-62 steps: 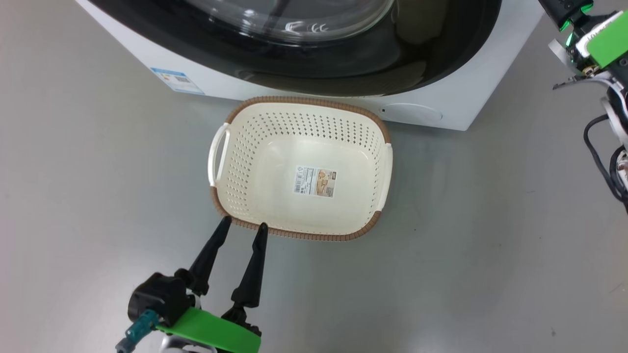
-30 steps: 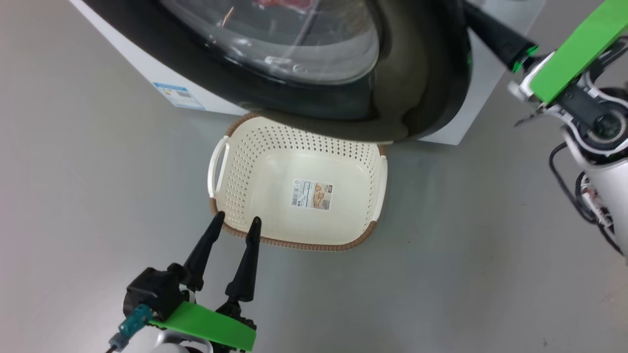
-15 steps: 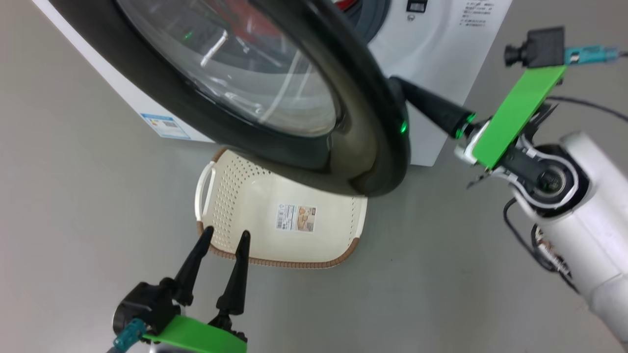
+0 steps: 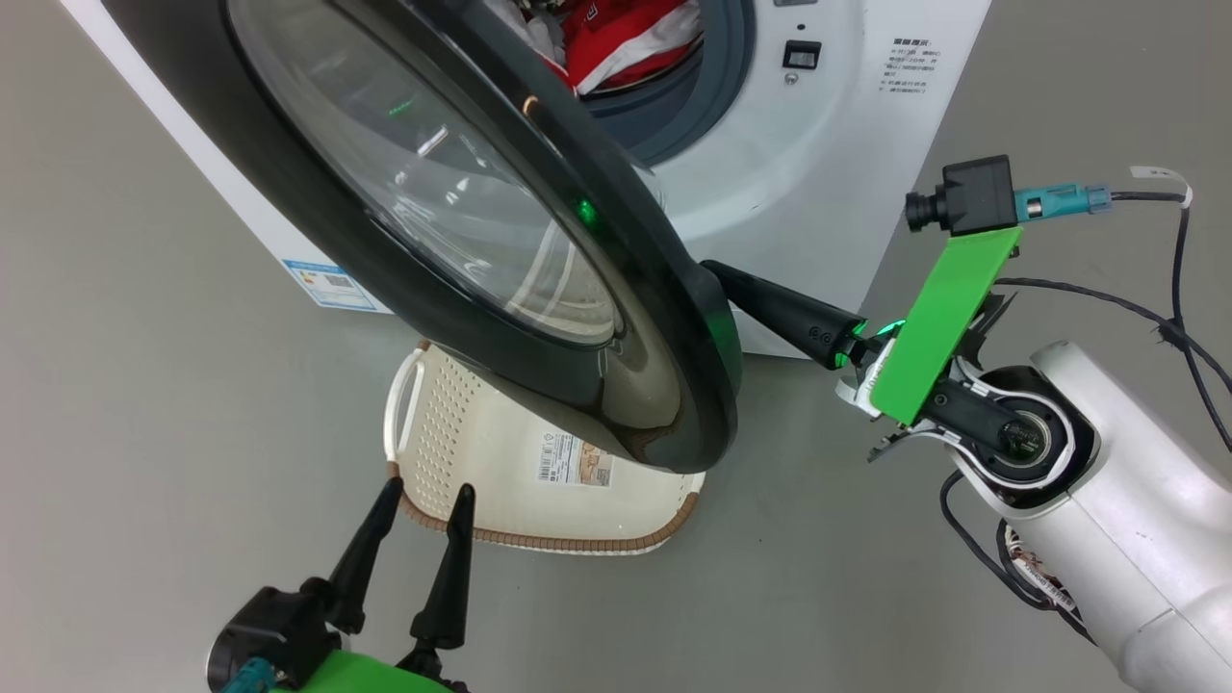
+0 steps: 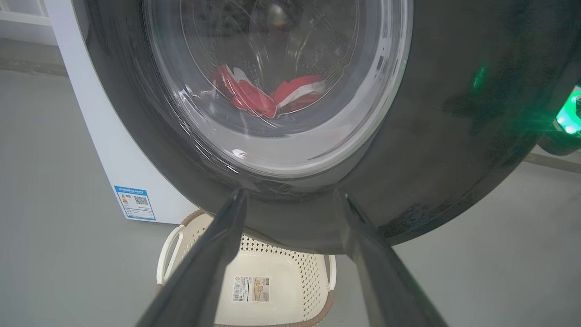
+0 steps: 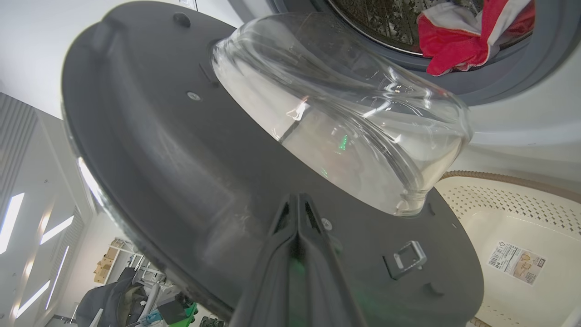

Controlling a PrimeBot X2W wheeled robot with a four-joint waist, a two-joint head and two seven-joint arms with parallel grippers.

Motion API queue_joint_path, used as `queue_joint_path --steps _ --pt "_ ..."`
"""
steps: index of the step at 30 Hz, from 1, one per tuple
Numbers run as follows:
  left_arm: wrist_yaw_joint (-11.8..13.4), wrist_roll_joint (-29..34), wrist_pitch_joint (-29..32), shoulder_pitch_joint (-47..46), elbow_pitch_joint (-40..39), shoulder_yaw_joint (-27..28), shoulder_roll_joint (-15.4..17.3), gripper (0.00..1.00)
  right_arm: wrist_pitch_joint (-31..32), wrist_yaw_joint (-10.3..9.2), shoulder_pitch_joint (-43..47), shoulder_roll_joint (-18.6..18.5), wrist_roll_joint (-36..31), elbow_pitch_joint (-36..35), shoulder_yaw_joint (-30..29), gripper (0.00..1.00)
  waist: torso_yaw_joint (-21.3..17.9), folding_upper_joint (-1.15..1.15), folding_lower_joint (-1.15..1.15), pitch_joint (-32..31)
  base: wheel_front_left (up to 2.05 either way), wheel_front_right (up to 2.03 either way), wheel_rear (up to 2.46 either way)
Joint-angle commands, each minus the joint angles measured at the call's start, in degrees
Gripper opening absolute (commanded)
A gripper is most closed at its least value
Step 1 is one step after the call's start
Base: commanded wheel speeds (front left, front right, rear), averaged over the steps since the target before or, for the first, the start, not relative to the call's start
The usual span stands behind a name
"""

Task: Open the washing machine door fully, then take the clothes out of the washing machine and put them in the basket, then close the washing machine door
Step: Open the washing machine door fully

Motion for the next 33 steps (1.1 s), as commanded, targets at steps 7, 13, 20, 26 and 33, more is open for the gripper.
queue_joint_path --steps 7,13,20,26,33 --pt "-0.3 0.9 -0.7 -0.2 -1.6 2.3 0.8 1.00 -1.1 0.46 0.7 0.9 -0.7 -0.7 0.0 0.10 -0.1 0.00 0.00 0.0 0.00 0.00 0.00" --pt "-0.3 1.0 -0.7 0.4 -1.4 3.3 0.8 1.00 -5.0 0.46 2.4 0.7 -1.5 1.1 -0.9 1.00 -1.2 0.00 0.00 -1.0 0.00 0.00 0.00" --pt "-0.3 1.7 -0.7 1.8 -1.5 4.4 0.8 1.00 -8.4 0.46 9.1 -0.7 -0.8 1.7 -1.8 1.00 -2.9 0.00 0.00 -2.6 0.00 0.00 0.00" --pt "-0.3 2.2 -0.7 2.7 -1.2 5.4 0.8 1.00 -13.5 0.46 15.7 -1.6 -0.9 2.2 -3.3 1.00 -4.5 0.00 0.00 -3.9 0.00 0.00 0.00" --pt "-0.3 2.4 -0.7 4.2 -1.0 6.3 0.8 1.00 -20.6 0.46 23.6 -1.6 -1.1 3.1 -5.1 1.00 -6.3 0.00 0.00 -5.1 0.00 0.00 0.00"
